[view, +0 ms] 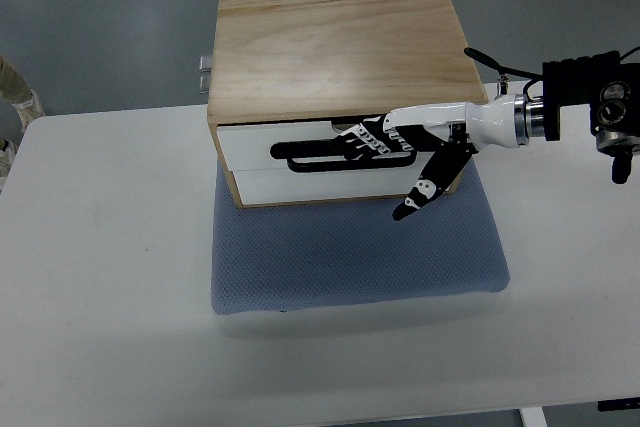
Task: Open wood drawer with right hand
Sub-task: 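Hook the handle with the right fingers and pull the drawer toward the robot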
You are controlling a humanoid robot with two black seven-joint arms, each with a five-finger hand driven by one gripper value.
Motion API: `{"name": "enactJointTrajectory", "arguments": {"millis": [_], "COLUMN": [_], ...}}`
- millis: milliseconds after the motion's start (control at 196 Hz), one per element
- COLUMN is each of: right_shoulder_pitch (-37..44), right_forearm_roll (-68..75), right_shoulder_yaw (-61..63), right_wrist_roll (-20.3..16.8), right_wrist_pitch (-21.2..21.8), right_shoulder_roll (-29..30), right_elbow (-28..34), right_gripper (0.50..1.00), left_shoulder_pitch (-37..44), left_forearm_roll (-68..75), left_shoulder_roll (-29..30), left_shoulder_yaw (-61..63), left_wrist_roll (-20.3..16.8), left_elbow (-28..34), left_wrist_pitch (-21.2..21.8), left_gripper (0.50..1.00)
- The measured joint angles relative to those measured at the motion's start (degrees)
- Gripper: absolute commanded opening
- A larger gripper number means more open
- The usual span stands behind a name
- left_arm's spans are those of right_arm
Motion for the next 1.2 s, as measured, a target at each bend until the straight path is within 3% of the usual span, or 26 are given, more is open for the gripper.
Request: {"name": "enactJointTrajectory", "arguments": {"millis": [1198], "right_shoulder_pitch": [-1.77], "right_forearm_roll": [0.09], "right_shoulder_yaw": [-0.36], "right_wrist_roll": [0.00], "right_wrist_pitch": [0.85], "right_shoulder_roll": [-5.36], "right_elbow": [9.16], "right_gripper": [0.952], "left_shoulder_pitch": [0.00], "left_forearm_roll": [0.01], "left_shoulder_roll": [0.00], "left_shoulder_yaw": [0.00], "left_wrist_roll": [-0.02], "left_elbow": [0.00], "left_wrist_pitch": [0.00], "left_gripper": [1.000]}}
